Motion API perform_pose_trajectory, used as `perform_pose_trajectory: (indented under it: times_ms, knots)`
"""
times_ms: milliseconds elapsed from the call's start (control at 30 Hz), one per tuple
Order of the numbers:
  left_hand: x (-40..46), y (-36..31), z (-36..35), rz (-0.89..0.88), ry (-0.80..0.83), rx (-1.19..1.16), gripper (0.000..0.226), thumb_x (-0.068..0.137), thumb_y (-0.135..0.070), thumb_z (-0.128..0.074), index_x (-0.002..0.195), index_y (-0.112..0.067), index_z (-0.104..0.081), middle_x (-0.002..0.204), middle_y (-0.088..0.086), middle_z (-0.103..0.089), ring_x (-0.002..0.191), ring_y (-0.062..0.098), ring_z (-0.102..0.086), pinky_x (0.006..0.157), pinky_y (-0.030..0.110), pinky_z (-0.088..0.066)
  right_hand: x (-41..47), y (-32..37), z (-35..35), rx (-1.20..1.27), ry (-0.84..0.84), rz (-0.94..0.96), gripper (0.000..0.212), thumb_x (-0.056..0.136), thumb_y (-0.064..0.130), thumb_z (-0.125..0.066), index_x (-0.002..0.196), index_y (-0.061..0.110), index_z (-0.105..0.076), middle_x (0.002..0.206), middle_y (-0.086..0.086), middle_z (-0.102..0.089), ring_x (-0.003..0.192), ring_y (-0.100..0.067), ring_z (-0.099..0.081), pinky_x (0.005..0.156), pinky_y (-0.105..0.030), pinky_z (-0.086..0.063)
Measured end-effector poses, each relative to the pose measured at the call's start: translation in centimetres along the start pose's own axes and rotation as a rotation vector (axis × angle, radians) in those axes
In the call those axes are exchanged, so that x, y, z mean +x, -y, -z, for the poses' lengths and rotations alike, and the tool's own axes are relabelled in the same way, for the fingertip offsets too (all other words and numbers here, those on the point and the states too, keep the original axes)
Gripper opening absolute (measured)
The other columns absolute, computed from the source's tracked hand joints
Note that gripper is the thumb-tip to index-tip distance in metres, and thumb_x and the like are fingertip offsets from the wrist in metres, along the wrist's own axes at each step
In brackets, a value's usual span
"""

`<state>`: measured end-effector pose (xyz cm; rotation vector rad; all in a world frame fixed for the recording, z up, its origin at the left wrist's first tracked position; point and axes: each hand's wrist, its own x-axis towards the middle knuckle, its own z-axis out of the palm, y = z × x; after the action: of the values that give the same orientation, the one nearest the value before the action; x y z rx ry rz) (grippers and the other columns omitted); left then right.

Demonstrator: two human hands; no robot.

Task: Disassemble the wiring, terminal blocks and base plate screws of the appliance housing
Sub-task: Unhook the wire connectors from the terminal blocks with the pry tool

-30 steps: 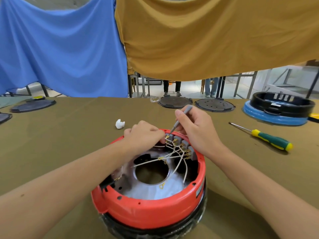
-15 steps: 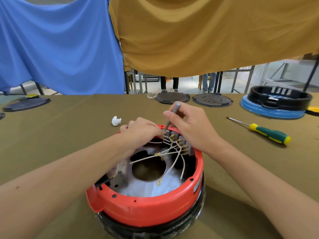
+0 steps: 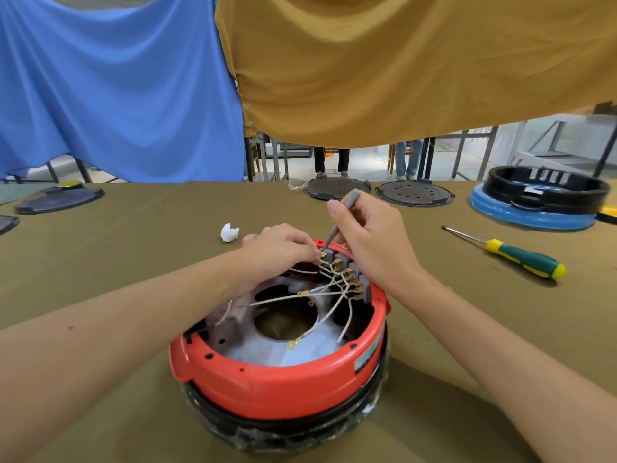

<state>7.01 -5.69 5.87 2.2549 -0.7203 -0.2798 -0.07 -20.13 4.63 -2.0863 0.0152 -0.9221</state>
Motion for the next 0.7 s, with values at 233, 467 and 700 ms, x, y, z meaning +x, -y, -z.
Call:
perform_pose_trajectory:
  times_ms: [233, 467, 700]
  knots:
    - [0.1, 0.5, -0.1, -0.033, -0.023, 0.027, 0.011, 0.075, -0.045, -0.068, 0.066, -0.042, -0.072, 0.107, -0.013, -0.063, 0.123, 0.020, -0.046, 0.112, 0.043, -0.029, -0.2, 0.4, 0.0, -0.117, 0.014, 0.066, 0.035, 0.102, 0.035, -0.053, 0.079, 0.010, -0.057, 0.059, 0.000, -0.054, 0.055, -0.019, -0.050, 0.061, -0.047, -0.047]
    - [0.2, 0.6, -0.2, -0.053, -0.023, 0.020, 0.035, 0.087, -0.033, -0.068, 0.057, -0.051, -0.068, 0.109, -0.011, -0.062, 0.124, 0.019, -0.046, 0.114, 0.043, -0.026, -0.1, 0.5, 0.1, -0.162, 0.052, 0.094, 0.034, 0.102, 0.034, -0.054, 0.079, 0.009, -0.059, 0.061, -0.001, -0.057, 0.058, -0.019, -0.054, 0.063, -0.046, -0.049]
    - [0.5, 1.0, -0.3, -0.044, -0.007, -0.012, 0.029, 0.084, -0.032, -0.069, 0.059, -0.046, -0.071, 0.114, -0.012, -0.060, 0.126, 0.021, -0.043, 0.114, 0.042, -0.026, 0.8, -0.2, 0.1, -0.008, 0.047, -0.088, 0.033, 0.101, 0.032, -0.054, 0.084, 0.005, -0.062, 0.070, -0.007, -0.068, 0.066, -0.021, -0.068, 0.072, -0.045, -0.057]
